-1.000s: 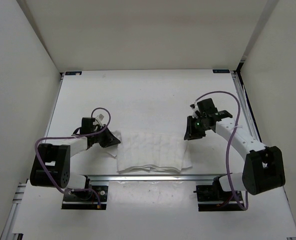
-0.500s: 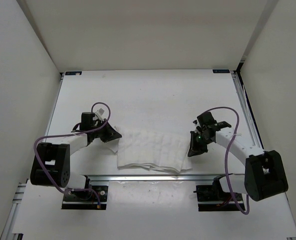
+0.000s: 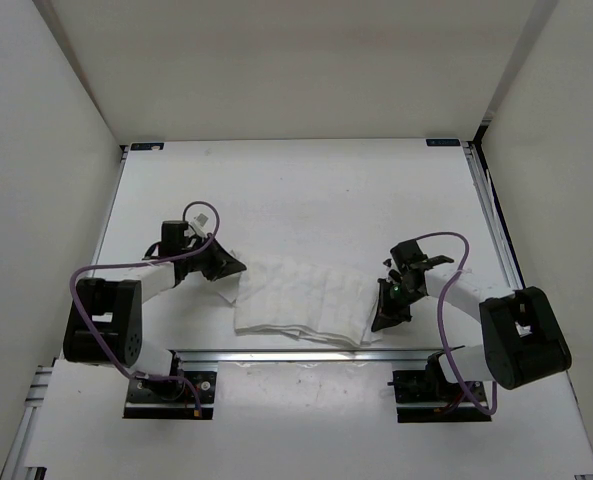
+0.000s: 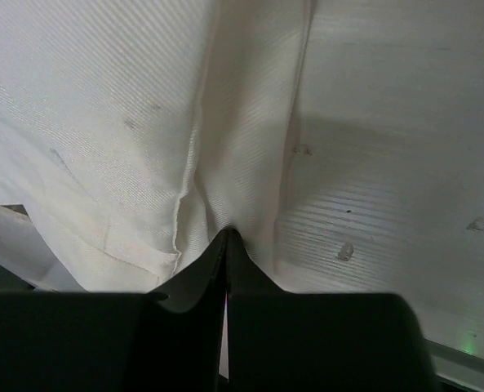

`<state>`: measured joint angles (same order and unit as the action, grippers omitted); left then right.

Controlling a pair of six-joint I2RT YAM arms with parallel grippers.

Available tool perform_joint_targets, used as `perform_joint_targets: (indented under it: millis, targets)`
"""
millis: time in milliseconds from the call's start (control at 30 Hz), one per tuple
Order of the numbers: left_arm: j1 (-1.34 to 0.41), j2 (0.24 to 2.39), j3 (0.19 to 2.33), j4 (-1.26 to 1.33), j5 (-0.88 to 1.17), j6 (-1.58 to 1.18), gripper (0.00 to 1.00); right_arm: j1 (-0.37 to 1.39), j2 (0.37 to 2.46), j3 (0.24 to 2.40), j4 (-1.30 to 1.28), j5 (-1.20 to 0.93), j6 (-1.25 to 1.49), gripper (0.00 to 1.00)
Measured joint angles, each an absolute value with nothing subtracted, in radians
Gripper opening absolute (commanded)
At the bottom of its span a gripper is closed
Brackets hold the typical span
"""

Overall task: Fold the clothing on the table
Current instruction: Fold the skirt

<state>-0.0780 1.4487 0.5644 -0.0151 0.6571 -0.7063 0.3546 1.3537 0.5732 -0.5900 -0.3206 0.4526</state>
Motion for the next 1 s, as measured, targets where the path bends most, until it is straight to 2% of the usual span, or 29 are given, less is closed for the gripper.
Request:
perform_joint_targets:
  millis: [300,500,1000]
  targets:
    - [-0.032,1.565,0.673,0.13,0.718,-0.812,0.0,0.364,1.36,0.563,-0.564,-0.342,0.488,0.01]
    - [-0.039,1.716,0.751,0.254,0.73,-0.889,0.0,0.37,1.39,0.581,-0.573,-0.348,0.492,0.0]
    - [-0.051,1.95,0.999,0.346,0.74,-0.978,0.0,0.388,1.446,0.619,-0.601,-0.352,0.499,0.0]
